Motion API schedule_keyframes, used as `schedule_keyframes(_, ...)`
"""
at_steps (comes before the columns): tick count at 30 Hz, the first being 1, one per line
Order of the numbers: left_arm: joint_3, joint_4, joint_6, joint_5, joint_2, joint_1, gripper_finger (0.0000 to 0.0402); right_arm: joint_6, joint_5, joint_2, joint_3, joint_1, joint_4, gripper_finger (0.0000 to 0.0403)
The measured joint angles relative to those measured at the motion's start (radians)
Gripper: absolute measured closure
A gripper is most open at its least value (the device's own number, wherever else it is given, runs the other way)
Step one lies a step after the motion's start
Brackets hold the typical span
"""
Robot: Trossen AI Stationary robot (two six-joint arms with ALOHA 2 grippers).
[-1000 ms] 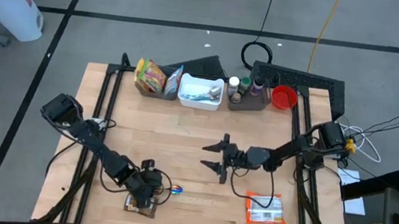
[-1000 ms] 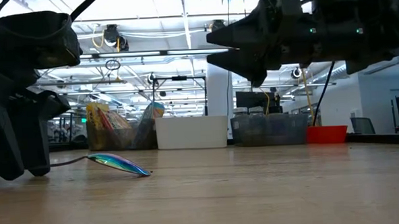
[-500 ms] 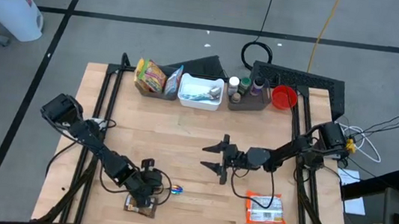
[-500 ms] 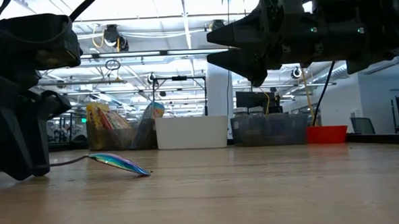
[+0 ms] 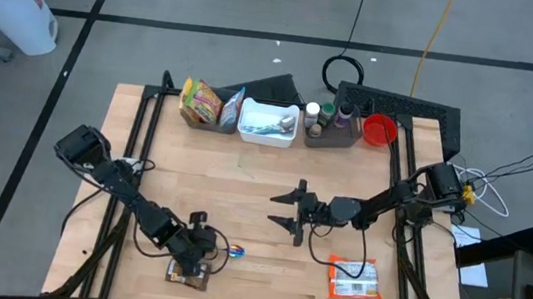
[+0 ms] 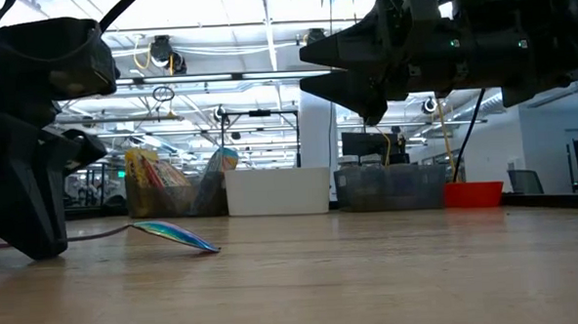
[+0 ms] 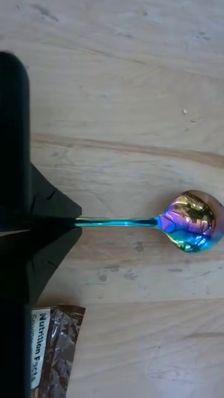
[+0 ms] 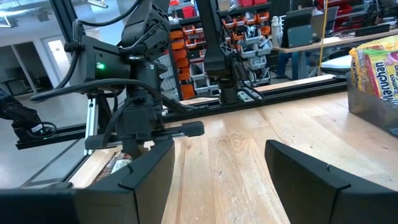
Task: Pick & Place Food Item
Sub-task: Put the blue spoon into the white bin
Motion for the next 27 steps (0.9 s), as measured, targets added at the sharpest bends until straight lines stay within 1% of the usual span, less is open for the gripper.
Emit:
schedule_keyframes(4, 0.0, 0.004, 0.025, 0.001, 0.0, 0.0, 0.0387, 0.0, 0.0, 0.0, 0.0, 0.0, 0.0, 0.0156)
schedule_keyframes(8, 0.0, 0.006, 0.045, 0.01, -0.003, 0.008, 0.0378, 0.0, 0.0, 0.0, 0.0, 0.0, 0.0, 0.0156)
schedule_keyframes(11, -0.002, 0.003, 0.084, 0.023, -0.023, 0.02, 0.0386, 0.0, 0.0, 0.0, 0.0, 0.0, 0.0, 0.0156)
schedule_keyframes(15, -0.006, -0.019, 0.151, 0.042, -0.089, 0.051, 0.0387, 0.0, -0.001, 0.0, 0.0, 0.0, 0.0, 0.0156)
schedule_keyframes(19, -0.004, -0.046, 0.204, 0.024, -0.191, 0.087, 0.0385, -0.013, -0.004, 0.0, 0.0, 0.01, -0.002, 0.0156)
schedule_keyframes(24, -0.003, -0.076, 0.264, 0.02, -0.325, 0.129, 0.0387, -0.139, 0.007, 0.0, 0.014, 0.057, -0.012, 0.0156)
schedule_keyframes(26, -0.003, -0.078, 0.268, 0.028, -0.365, 0.15, 0.0387, -0.229, 0.059, 0.0, 0.053, 0.096, -0.053, 0.0156)
schedule_keyframes(27, -0.003, -0.07, 0.267, 0.046, -0.381, 0.164, 0.0387, -0.283, 0.101, 0.0, 0.081, 0.117, -0.097, 0.0156)
